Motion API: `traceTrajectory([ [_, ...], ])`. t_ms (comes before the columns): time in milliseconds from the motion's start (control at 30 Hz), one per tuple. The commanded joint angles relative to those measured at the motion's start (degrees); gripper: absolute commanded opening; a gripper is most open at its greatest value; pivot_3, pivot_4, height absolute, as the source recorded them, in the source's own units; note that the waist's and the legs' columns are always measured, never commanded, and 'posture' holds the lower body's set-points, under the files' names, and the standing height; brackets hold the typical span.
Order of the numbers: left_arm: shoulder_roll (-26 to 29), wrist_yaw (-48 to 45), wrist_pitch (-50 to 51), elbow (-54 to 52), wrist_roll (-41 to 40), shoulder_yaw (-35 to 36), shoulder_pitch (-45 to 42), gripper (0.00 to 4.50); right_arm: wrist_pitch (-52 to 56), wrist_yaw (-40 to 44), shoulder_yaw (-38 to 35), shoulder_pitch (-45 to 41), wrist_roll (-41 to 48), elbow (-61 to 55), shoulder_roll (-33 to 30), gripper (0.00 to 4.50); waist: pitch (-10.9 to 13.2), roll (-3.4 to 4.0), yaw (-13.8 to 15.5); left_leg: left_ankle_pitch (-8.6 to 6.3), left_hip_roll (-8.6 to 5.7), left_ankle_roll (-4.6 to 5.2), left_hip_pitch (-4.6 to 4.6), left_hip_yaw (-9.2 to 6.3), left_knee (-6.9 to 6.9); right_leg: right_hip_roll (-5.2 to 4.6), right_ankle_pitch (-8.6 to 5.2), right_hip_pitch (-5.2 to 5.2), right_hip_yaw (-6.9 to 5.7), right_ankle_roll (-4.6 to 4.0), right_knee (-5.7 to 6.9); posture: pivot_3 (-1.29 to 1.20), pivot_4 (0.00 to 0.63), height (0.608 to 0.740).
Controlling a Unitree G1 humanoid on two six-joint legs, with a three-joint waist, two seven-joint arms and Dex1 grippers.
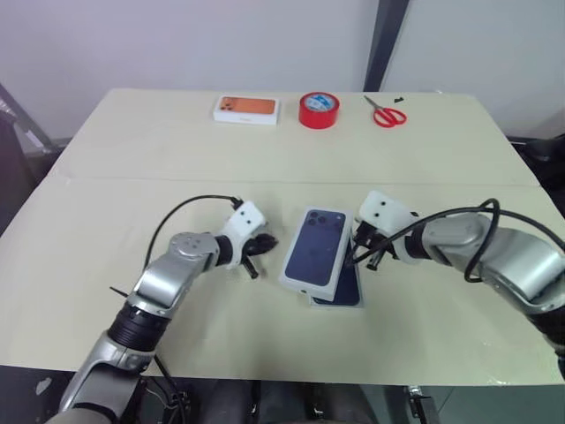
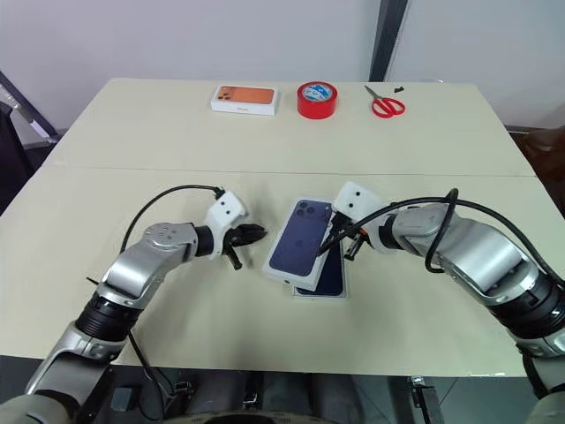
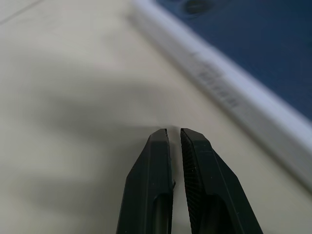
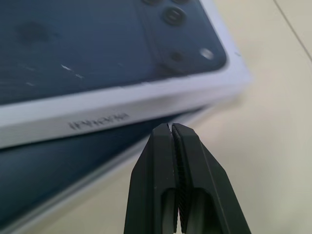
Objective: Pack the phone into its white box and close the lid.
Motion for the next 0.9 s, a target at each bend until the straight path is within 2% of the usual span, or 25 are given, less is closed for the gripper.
traceTrajectory([
  [33, -1.4, -1.9, 1.8, -2.4, -2.4, -0.1, -1.2, 0.45, 0.0, 2.4, -2.4, -0.2, -1.7, -2.4, 0.9, 0.1, 0.0, 0.0, -0.1, 0.0, 0.0, 0.0, 0.01, 0.0, 0.0, 0.0, 0.0, 0.0, 0.0, 0.0, 0.0, 0.0, 0.15, 0.729],
  [500, -0.8, -8.0, 4.4, -8.3, -6.1, -1.8, -0.6, 0.45, 2.2, 8.8, -6.6, 4.6, -3.9, -6.8, -0.3, 0.1, 0.0, 0.0, 0.0, 0.0, 0.0, 0.0, 0.01, -0.01, 0.0, -0.01, 0.0, 0.01, 0.0, 0.0, 0.01, 0.0, 0.15, 0.729],
  [900, -1.9, -7.2, 3.1, -6.6, -4.6, -2.9, -1.3, 0.45, 4.6, 10.7, -7.6, 7.5, -5.1, -9.9, -0.8, 0.1, 0.0, 0.0, 0.0, 0.0, -0.01, 0.0, 0.03, -0.01, 0.02, 0.0, 0.0, 0.03, 0.0, 0.0, 0.02, 0.0, 0.15, 0.729],
])
